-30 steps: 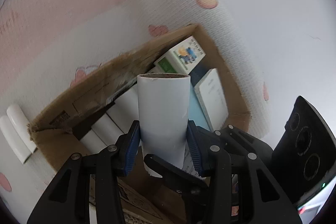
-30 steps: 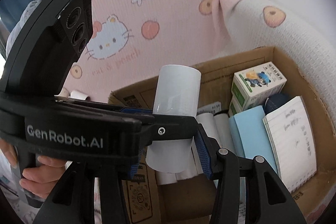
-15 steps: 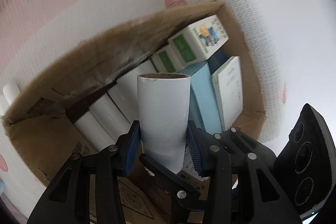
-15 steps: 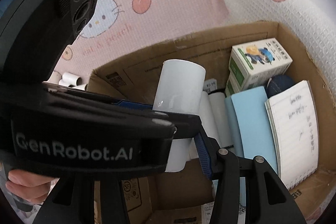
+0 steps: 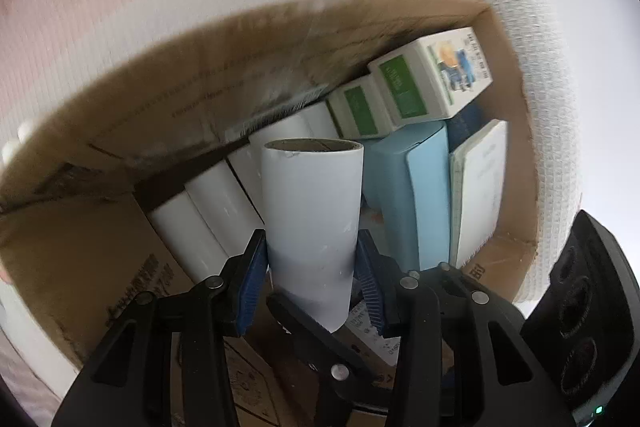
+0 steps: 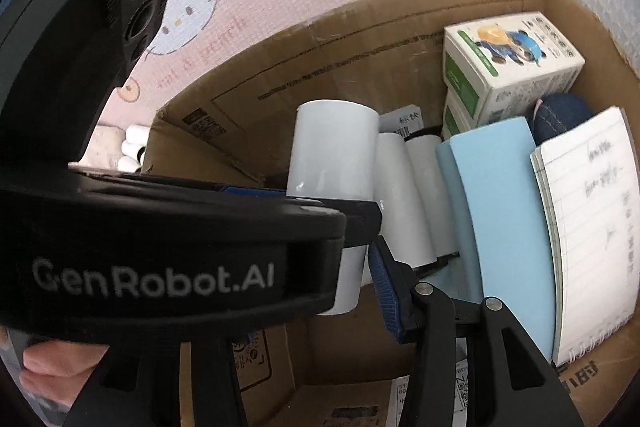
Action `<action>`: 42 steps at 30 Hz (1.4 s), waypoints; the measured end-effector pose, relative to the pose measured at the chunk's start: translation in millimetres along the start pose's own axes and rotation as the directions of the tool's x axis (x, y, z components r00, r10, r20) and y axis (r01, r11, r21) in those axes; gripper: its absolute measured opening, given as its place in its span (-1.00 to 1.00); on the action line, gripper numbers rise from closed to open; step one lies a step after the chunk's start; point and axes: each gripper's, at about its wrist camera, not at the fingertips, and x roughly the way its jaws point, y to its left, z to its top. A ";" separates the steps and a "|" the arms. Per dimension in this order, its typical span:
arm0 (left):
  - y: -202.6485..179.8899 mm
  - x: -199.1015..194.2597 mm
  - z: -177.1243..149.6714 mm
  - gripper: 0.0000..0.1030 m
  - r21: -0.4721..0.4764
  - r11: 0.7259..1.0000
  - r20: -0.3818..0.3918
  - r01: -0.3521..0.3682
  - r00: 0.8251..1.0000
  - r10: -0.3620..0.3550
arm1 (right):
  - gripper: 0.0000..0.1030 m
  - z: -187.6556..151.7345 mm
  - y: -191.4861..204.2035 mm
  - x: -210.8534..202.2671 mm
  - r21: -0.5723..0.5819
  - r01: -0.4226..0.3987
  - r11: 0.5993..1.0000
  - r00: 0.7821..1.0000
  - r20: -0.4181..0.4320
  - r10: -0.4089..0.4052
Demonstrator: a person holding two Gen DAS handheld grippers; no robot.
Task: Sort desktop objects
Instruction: 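Lower the tube beside the other tubes and open the left gripper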
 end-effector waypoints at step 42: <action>72.9 -37.0 36.5 -0.09 -0.197 0.980 -0.073 0.024 0.997 -0.039 | -0.11 -55.9 12.8 17.1 0.247 0.104 0.963 0.988 -0.137 -0.071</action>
